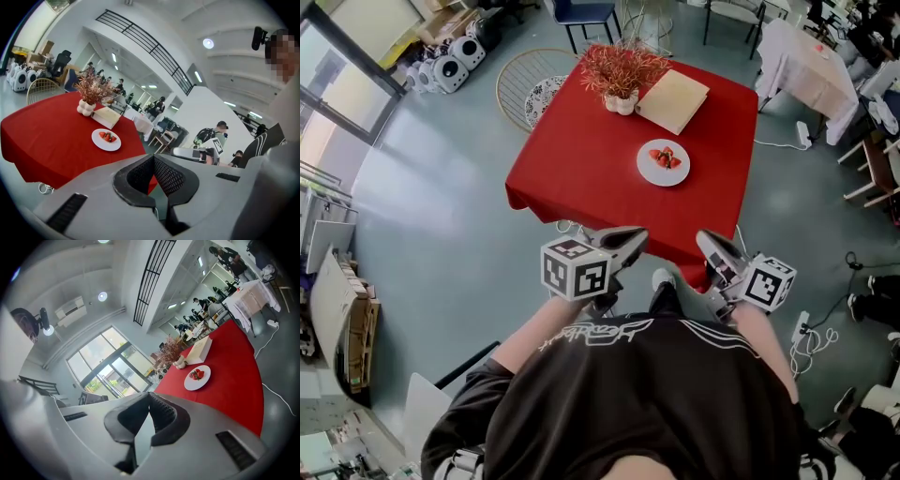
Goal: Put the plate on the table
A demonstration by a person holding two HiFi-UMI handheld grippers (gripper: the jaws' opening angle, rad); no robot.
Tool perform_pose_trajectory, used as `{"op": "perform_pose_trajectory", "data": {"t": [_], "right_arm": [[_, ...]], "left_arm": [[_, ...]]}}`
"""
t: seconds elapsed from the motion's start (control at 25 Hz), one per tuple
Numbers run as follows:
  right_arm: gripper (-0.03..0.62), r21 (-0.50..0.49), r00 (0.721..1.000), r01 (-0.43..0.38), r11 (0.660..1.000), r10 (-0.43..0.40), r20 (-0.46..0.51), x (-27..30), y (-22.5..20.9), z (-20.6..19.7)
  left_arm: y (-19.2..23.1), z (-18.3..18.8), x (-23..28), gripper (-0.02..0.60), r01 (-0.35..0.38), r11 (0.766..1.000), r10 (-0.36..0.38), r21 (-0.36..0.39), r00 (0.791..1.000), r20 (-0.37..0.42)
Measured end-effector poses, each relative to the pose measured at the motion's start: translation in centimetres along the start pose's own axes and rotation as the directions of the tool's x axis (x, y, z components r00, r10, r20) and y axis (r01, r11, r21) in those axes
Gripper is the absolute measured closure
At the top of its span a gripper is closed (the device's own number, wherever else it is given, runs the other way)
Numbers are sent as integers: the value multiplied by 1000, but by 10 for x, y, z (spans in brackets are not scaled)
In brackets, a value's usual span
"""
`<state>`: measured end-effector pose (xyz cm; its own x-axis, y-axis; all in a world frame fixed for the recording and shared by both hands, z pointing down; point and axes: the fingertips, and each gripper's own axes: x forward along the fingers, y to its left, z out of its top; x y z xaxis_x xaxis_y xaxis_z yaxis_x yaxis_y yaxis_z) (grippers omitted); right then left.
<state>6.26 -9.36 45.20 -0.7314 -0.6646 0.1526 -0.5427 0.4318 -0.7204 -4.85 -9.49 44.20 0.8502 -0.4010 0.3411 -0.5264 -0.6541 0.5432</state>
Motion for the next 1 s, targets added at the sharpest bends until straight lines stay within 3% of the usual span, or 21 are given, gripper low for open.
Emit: {"op": "perform_pose_trajectory", "data": {"t": [0.32,1.0], "right_arm": [[586,10,1000,-6,1000,6,13,-9,22,-29],[586,8,1000,10,1000,-10,10,-9,23,-31]], "left_arm": [[-12,-15,-18,574,32,999,-32,-10,999,-1],[-10,-18,-16,574,45,998,-45,-34,999,6]]}}
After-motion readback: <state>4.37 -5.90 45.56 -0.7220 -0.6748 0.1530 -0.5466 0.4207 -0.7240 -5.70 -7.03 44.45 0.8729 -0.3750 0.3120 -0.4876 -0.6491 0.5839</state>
